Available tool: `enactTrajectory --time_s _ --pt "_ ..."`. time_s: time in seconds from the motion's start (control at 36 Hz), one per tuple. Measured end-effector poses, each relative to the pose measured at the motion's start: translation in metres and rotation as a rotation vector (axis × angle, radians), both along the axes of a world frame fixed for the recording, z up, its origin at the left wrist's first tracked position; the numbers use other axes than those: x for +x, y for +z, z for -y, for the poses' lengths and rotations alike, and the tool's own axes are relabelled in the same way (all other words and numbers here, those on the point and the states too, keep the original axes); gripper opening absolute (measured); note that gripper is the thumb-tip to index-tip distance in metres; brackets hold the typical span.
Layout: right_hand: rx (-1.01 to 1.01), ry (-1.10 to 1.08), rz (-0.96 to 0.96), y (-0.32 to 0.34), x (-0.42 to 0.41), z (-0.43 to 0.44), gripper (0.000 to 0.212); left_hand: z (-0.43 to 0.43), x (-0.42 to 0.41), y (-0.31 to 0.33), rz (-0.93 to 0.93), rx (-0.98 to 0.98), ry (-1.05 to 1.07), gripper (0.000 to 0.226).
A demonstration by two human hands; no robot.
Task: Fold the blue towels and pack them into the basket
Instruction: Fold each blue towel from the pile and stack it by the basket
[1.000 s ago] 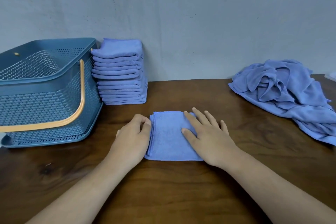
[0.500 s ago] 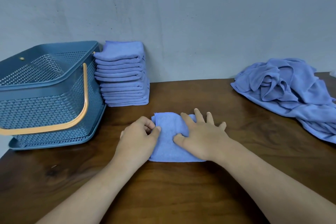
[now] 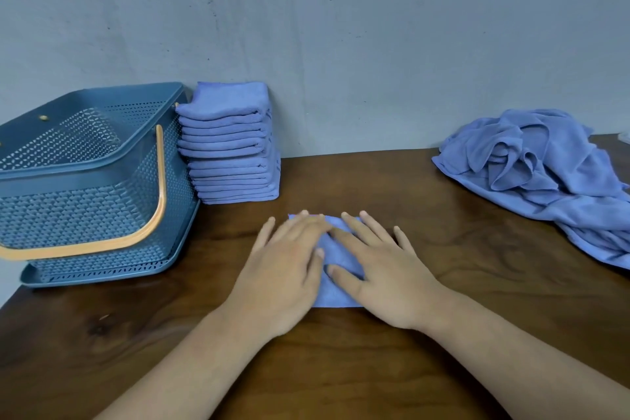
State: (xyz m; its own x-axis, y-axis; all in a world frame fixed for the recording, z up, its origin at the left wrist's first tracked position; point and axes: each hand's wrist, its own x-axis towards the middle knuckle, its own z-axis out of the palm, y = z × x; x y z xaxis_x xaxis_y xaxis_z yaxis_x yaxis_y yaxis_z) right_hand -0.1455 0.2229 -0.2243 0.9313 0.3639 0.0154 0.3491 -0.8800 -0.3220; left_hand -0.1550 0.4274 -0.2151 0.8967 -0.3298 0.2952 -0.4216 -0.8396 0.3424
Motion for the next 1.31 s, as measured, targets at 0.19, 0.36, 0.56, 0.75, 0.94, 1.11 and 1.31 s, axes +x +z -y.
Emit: enactTrajectory --time_s 0.19,0.36,0.56,0.75,0.94,1.11,1.31 --pt "0.237 -0.114 -0.006 0.003 0.0 0.007 0.068 -0.008 -0.001 -0.007 -0.298 0.146 0.123 0.069" --pt "0.2 -0.403 0.044 0.01 0.002 0.02 0.039 -0.011 0.0 -0.006 -0.332 -0.281 0.205 0.064" --pt "0.319 -0.485 -0.049 0.008 0.015 0.008 0.03 -0.023 0.012 -0.014 -0.285 -0.464 0.362 0.054" --pt "0.804 -0.434 -0.131 0.014 0.017 0.0 0.01 -0.021 0.014 -0.016 -0.312 -0.511 0.363 0.052" --pt "1.226 -0.274 -0.239 0.038 -0.001 -0.008 0.025 -0.017 0.015 -0.001 -0.329 -0.966 0.332 0.056" --pt "1.467 -0.187 -0.27 0.047 -0.004 -0.007 0.032 -0.01 0.008 0.013 -0.565 -1.344 0.004 0.053" --pt "1.454 -0.212 -0.273 0.042 -0.004 -0.007 0.028 0.004 -0.002 0.011 -0.276 -1.157 0.183 0.02"
